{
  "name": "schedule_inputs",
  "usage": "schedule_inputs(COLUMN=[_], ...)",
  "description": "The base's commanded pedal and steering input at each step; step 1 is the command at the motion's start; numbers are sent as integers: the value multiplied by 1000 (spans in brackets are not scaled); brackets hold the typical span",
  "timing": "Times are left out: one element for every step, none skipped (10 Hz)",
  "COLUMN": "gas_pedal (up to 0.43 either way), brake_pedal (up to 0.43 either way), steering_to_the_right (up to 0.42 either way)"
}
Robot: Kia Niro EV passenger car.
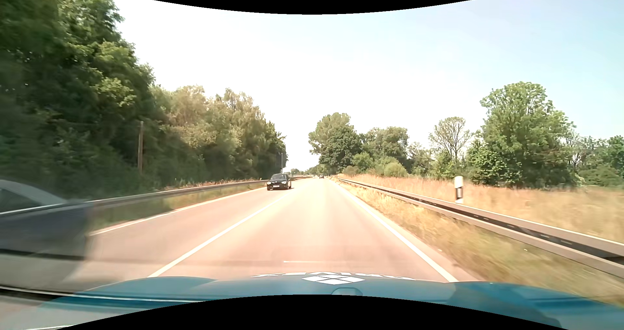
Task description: Follow the waypoints while adhering to traffic rules and regulations
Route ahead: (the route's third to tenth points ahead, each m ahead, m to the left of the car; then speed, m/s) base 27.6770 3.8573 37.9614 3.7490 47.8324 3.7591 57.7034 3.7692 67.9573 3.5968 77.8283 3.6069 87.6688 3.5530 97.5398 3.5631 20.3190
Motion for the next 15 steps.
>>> schedule_inputs(gas_pedal=[197, 197, 197, 197, 197, 197, 189, 189, 189, 189, 189, 189, 189, 189, 177], brake_pedal=[0, 0, 0, 0, 0, 0, 0, 0, 0, 0, 0, 0, 0, 0, 0], steering_to_the_right=[0, 0, 0, 0, 0, 0, 0, 0, 0, 0, 0, 0, 0, 0, 0])
